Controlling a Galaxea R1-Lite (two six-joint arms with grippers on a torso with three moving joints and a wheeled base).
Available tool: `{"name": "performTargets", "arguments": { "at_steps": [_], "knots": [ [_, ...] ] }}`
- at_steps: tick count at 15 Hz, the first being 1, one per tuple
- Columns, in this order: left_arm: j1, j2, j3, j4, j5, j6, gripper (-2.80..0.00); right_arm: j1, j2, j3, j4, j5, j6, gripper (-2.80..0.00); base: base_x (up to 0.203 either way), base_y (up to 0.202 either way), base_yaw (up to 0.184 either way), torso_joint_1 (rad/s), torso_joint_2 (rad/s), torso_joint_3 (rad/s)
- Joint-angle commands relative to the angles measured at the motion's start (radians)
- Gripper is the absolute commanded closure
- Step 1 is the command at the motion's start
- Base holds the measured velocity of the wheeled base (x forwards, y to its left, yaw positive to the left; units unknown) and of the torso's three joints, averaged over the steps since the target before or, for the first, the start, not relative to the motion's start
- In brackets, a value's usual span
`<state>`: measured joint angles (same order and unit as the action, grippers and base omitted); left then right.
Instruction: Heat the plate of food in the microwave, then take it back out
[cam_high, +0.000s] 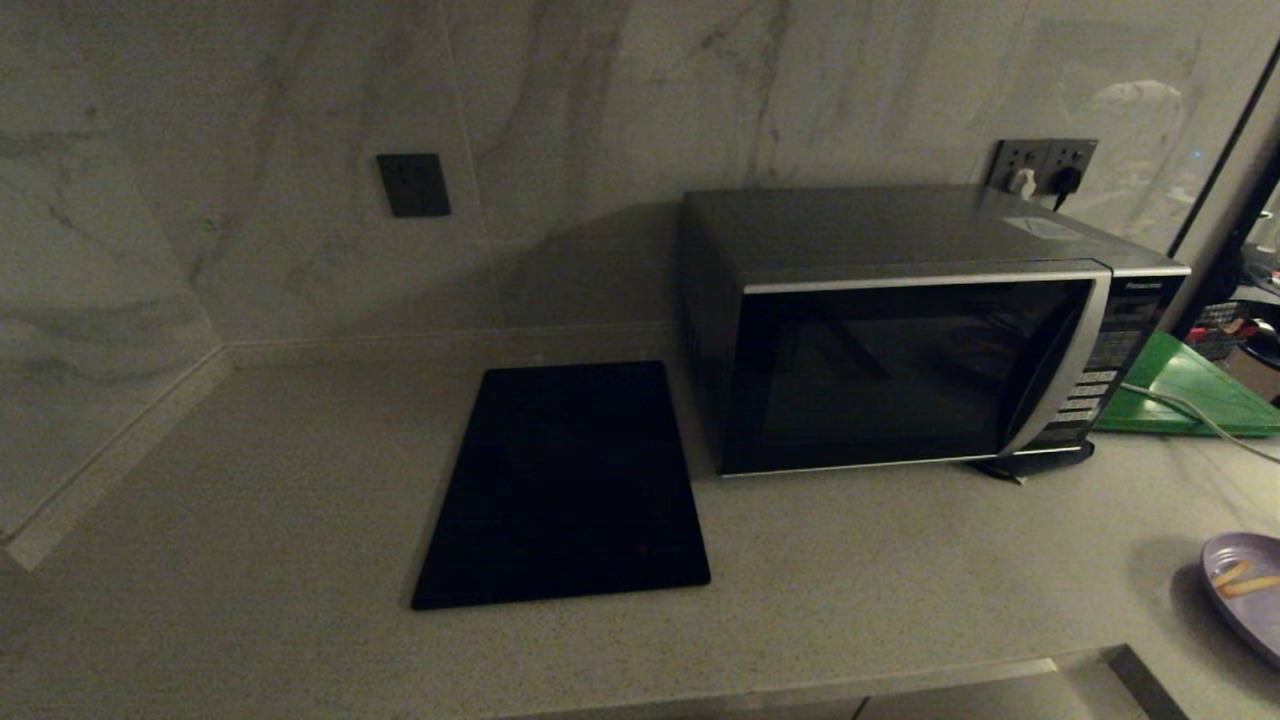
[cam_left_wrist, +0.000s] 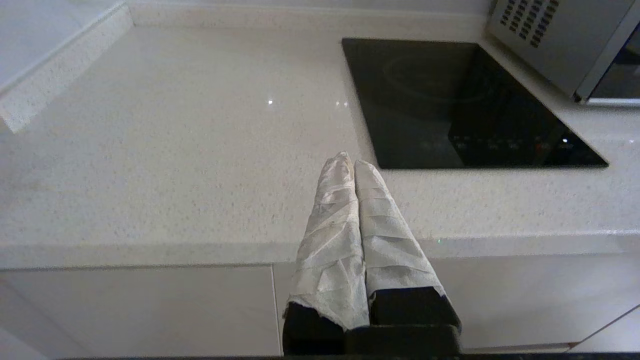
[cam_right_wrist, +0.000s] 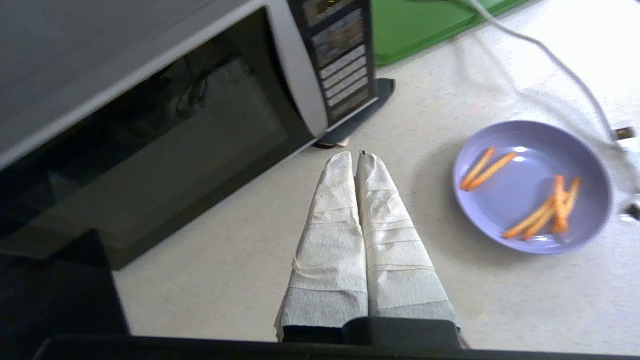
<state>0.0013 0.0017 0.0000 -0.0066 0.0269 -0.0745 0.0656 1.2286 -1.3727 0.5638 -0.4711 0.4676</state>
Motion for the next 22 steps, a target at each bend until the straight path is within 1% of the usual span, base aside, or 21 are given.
{"name": "performTargets", "arguments": {
  "at_steps": [1,4,5,7,8,10,13,14,16,19,22],
  "knots": [
    [0.000,0.000,0.000,-0.001,0.001,-0.001,0.00,-0.014,-0.070,0.016,0.002,-0.002,-0.015,0.00,0.000,0.000,0.000,-0.092,0.20,0.099],
    [0.000,0.000,0.000,-0.001,0.001,-0.001,0.00,-0.015,-0.122,0.038,0.002,-0.001,-0.023,0.00,0.000,0.000,0.000,-0.007,0.03,0.015],
    [0.000,0.000,0.000,-0.001,0.001,-0.001,0.00,-0.015,-0.143,0.061,0.001,-0.001,-0.039,0.00,0.000,0.000,0.000,0.000,0.00,0.000],
    [0.000,0.000,0.000,-0.001,0.001,-0.001,0.00,-0.015,-0.231,0.130,-0.013,0.003,-0.104,0.00,0.000,0.000,0.000,0.000,0.00,0.000],
    [0.000,0.000,0.000,-0.001,0.001,-0.001,0.00,-0.014,-0.289,0.171,-0.025,0.022,-0.144,0.00,0.000,0.000,0.000,0.000,0.00,0.000],
    [0.000,0.000,0.000,-0.001,0.001,-0.001,0.00,-0.014,-0.434,0.256,-0.053,0.111,-0.219,0.00,0.000,0.000,0.000,0.000,0.00,0.000],
    [-0.001,0.000,0.000,-0.001,0.002,-0.001,0.00,-0.034,-0.650,0.370,-0.067,0.263,-0.284,0.00,0.000,0.000,0.000,0.000,0.00,0.000],
    [0.000,0.000,0.000,-0.001,0.001,-0.001,0.00,-0.044,-0.708,0.409,-0.066,0.295,-0.297,0.00,0.000,0.000,0.000,0.000,0.00,0.000],
    [0.000,0.000,0.000,-0.001,0.001,-0.001,0.00,-0.058,-0.817,0.467,-0.041,0.328,-0.306,0.00,0.000,0.000,0.000,0.000,0.00,0.000],
    [0.000,0.000,0.000,-0.001,0.001,-0.001,0.00,-0.070,-0.937,0.488,0.060,0.360,-0.308,0.00,0.000,0.000,0.000,0.000,0.00,0.000],
    [0.000,0.000,0.000,-0.001,0.001,-0.001,0.00,-0.086,-0.989,0.493,0.086,0.362,-0.309,0.00,0.000,0.000,0.000,0.000,0.00,0.000]
  ]
}}
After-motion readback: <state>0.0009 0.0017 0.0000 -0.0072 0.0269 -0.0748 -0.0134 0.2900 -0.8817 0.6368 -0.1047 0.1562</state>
